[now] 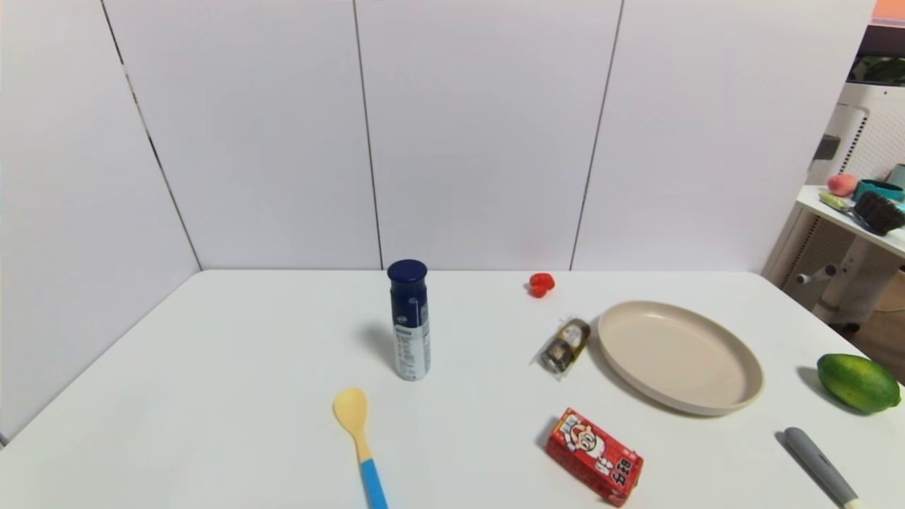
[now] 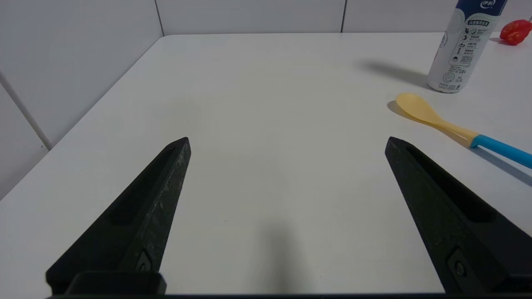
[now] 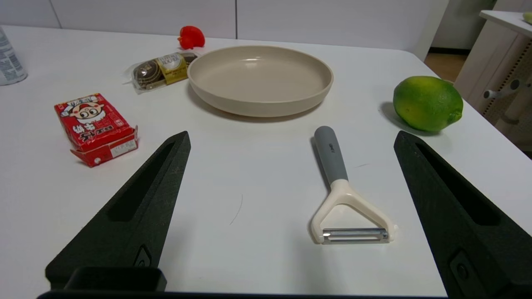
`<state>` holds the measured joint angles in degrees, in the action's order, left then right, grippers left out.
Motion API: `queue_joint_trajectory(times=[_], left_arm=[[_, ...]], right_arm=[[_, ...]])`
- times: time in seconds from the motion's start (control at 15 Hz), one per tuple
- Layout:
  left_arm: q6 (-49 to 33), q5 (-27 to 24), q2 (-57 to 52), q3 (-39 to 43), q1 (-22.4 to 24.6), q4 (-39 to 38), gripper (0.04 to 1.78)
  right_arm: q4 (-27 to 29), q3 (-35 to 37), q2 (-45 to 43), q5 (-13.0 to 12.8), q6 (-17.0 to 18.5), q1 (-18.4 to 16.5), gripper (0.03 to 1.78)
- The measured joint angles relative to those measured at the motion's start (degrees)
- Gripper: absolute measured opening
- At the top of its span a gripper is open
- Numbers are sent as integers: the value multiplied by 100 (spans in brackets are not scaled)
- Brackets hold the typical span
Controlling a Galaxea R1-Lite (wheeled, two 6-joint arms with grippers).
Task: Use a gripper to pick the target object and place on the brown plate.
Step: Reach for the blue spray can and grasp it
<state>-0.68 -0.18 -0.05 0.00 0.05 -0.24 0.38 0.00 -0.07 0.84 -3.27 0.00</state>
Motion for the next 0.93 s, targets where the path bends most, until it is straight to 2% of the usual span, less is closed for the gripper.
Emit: queue_joint_trajectory(times=[0.2,0.4,0.53,0.67,0.93], left_arm=[[0,0,0,0,2,0,169],[0,0,0,0,0,0,169],[0,2,0,0,0,0,169],[0,2,0,0,0,0,169],[2,2,0,0,2,0,169]], right_arm=[[-115,-148,313,-16,-28,0,169],[-506,-749,1506,20,-84,272,169],[-749,-1402,2521,28,-146,728,169],[-784,-2367,3636,41,-238,1275,169],[-624,-4197,5619,80,-389,2597,169]])
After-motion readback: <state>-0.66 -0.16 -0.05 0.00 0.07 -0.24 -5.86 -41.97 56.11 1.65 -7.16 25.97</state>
